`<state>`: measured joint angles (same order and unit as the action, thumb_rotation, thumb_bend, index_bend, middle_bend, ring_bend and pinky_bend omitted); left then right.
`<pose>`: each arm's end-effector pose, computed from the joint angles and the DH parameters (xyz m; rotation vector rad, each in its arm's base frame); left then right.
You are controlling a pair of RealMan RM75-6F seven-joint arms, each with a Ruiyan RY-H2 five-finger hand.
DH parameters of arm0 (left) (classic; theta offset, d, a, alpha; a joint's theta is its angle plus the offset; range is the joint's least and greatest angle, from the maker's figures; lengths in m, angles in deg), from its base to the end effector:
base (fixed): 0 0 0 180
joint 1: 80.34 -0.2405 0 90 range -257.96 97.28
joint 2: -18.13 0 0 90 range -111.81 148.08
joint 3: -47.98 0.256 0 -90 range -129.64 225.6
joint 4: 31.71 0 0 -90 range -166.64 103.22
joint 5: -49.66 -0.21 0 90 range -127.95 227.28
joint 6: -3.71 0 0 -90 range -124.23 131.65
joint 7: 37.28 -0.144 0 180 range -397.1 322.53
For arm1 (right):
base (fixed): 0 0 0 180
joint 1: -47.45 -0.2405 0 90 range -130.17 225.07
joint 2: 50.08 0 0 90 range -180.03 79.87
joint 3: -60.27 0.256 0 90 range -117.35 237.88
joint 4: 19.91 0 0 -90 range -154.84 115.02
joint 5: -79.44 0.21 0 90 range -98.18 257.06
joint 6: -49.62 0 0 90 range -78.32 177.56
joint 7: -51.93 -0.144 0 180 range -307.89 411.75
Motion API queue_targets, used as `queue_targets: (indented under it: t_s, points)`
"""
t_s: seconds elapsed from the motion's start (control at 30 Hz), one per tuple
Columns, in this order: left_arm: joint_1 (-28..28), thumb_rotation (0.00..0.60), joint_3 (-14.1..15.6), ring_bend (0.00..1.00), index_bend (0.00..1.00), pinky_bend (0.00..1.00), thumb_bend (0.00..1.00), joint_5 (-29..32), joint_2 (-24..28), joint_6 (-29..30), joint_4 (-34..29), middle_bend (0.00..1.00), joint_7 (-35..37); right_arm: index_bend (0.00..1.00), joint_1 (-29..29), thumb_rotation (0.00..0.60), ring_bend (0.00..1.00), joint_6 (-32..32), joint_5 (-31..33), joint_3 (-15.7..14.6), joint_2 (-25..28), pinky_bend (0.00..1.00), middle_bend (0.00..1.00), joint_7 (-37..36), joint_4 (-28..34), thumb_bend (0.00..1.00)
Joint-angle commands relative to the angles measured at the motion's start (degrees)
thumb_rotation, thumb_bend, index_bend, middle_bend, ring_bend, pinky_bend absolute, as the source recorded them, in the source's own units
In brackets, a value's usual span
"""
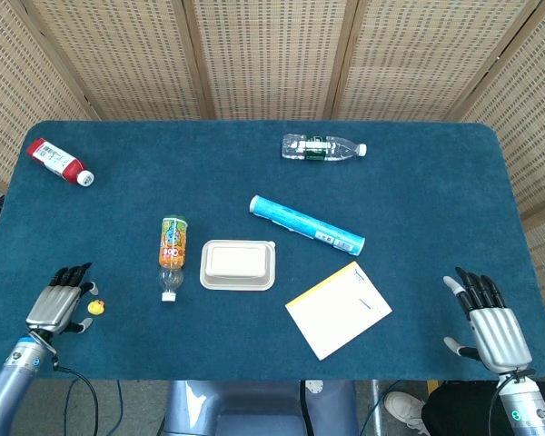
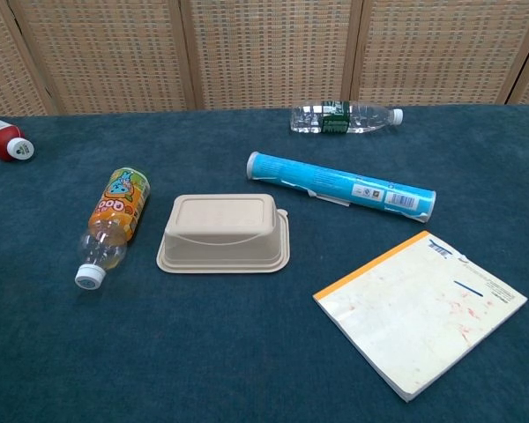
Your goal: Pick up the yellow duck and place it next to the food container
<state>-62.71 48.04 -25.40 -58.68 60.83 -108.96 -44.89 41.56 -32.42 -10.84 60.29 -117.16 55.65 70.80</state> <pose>-0.3491 0.2333 0.0533 -1.6922 -1.0869 -0.5025 -0.3057 -0.1750 0.1271 1.5348 -0.8994 0.8618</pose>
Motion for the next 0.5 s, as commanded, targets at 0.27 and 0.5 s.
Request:
queue_targets:
  t_s: [0.27,0.5]
  points:
    - [0.2,0.6,0.4,0.0,0.42,0.0,0.3,0.3,-0.8,0.1,-0.5,0.0,-0.7,0.09,0.0,0.6,0.0,-0.2,0.1,0.1,0.3,0.0,0.0,-0.6,0.0,0.0]
    - [0.3,0.6,0.5,0.0,0.46,0.0,0.31,0.7,-0.6,0.1,-0.9,0.0,-1.3,0.09,0.0,0.6,0.0,-0.2,0.0,0.1,0.3,0.0,0.0,-0.6,0.1,0.0]
